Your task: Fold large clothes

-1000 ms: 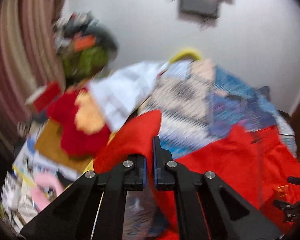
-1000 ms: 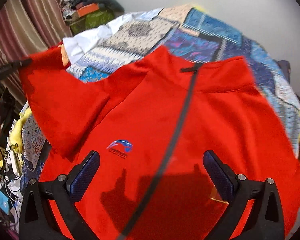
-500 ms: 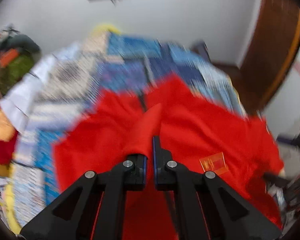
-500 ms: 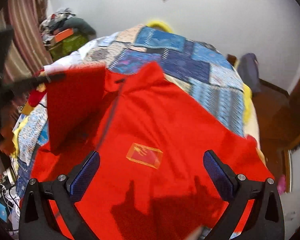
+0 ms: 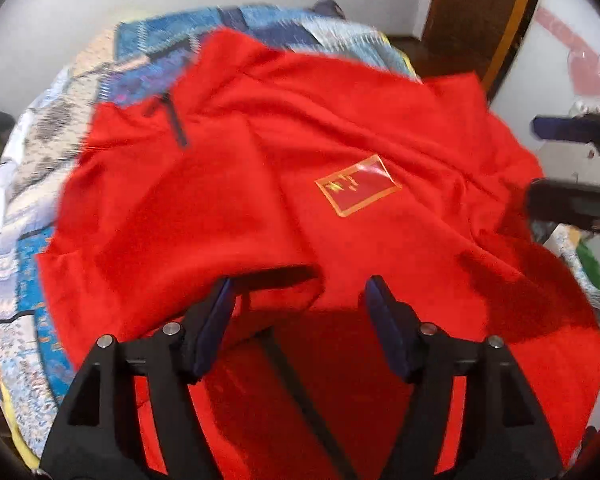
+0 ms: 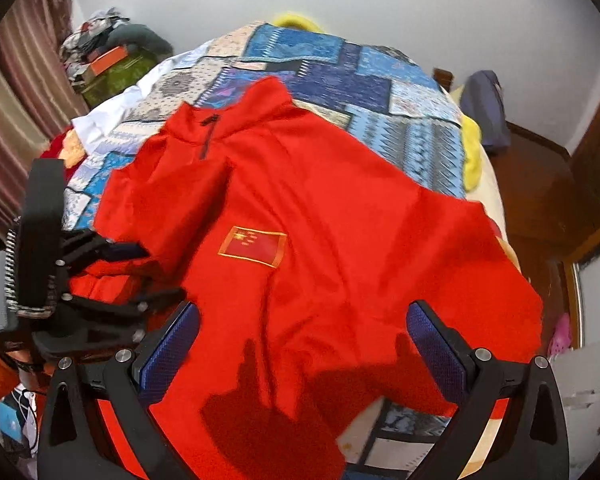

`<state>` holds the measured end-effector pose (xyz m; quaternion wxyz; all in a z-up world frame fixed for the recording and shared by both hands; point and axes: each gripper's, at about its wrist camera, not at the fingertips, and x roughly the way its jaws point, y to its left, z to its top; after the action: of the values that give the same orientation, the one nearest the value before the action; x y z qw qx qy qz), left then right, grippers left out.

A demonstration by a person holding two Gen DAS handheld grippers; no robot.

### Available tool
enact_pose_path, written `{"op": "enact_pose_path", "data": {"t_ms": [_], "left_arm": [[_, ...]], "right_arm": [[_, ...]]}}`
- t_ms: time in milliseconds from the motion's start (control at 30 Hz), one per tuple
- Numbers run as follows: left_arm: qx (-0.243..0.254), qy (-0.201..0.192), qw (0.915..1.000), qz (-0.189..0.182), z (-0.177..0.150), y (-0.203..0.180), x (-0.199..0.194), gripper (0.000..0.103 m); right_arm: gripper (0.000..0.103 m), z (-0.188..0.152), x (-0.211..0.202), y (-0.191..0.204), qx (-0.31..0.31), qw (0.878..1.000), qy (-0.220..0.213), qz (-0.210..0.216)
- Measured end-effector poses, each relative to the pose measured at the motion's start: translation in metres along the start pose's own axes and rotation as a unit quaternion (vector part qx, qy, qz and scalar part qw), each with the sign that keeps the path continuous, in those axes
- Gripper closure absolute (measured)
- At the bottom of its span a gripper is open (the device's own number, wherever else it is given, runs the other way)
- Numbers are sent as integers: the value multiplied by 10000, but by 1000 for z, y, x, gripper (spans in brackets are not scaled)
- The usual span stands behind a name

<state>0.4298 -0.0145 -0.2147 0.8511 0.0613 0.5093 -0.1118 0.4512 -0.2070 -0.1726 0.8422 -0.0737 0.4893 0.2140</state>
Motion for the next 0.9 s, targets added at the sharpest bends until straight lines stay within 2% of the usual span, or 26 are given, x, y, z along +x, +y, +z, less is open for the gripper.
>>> {"op": "enact_pose_path", "data": {"t_ms": [100,233,400,533,700,800,900], "left_arm": [[-295,-259,9989,272,-8,32,-30,22],[-707,-500,9915,974,-23,95,-57,19],[-1256,-224,9821,1386,-55,167,-56,19],[-1738,136,9754,1347,-87,214,-33,19],[-2026,360,9722,1118,-115,236,-6,19],[-1738,204,9768,1235,-118,227,-1,19],[-1380,233,9803,1395,-118,216,10,19]], "right_arm": [[0,13,3,24,-204,9997,-59,77],[0,31,15,63,-521,9984,-75,182],[0,51,50,125,-1170,9926,87,327],[0,58,94,175,-1633,9846,418,459],[4,57,155,220,-2031,9731,994,452],[13,52,183,241,-2396,9630,1206,277],[19,44,200,257,-2734,9548,1165,-3]]}}
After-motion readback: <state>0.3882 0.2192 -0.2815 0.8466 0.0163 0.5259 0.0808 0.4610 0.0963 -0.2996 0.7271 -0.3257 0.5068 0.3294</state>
